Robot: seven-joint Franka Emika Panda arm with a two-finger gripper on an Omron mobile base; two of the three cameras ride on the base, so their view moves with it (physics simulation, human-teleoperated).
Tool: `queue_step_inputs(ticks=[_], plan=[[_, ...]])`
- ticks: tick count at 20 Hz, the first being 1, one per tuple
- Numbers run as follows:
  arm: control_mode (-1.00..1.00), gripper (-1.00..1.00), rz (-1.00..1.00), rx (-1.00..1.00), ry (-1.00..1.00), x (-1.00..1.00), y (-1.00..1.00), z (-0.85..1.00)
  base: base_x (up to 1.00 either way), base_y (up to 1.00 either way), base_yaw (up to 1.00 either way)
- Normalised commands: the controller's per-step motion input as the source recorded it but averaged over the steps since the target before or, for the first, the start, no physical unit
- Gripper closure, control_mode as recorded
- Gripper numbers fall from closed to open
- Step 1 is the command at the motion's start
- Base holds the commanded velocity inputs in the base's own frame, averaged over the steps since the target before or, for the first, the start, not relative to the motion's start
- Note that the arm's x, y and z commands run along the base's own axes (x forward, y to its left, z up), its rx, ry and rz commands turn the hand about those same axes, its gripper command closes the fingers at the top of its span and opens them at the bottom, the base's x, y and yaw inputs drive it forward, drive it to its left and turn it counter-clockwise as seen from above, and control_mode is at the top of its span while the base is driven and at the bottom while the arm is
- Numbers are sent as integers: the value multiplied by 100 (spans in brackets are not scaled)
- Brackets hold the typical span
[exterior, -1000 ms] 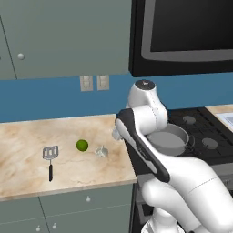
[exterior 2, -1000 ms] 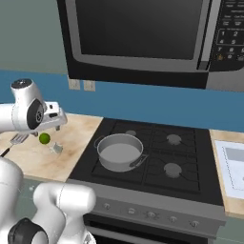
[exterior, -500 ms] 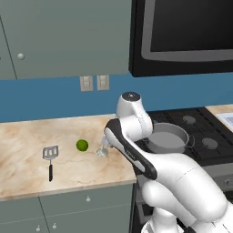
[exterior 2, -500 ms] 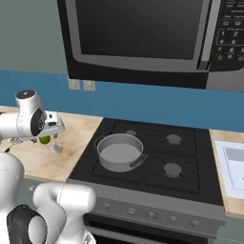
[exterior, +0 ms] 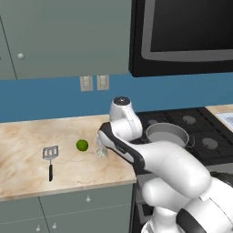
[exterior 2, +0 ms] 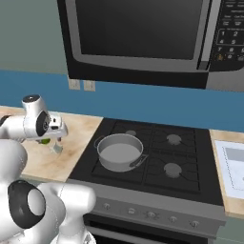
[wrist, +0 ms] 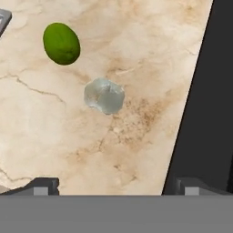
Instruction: Put the garlic and lime in the pot. Retrieve the spatula and lightly stir the vegetables in the pot.
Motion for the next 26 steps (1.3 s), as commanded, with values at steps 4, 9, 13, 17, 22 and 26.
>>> queue_step_inputs(ticks=[4, 9, 13, 17, 22, 26], plan=[[-100, -100, -14, 0, 3, 27, 6, -45, 0, 0, 0], [-100, -100, -8, 0, 2, 24, 2, -42, 0, 0, 0], [-100, -100, 0, 0, 12, 33, 4, -38, 0, 0, 0], [-100, -100, 0, 0, 6, 19, 18, -32, 0, 0, 0], [-100, -100, 0, 0, 1, 13, 16, -21, 0, 0, 0], [-100, -100, 0, 0, 0, 3, 14, -9, 0, 0, 0]])
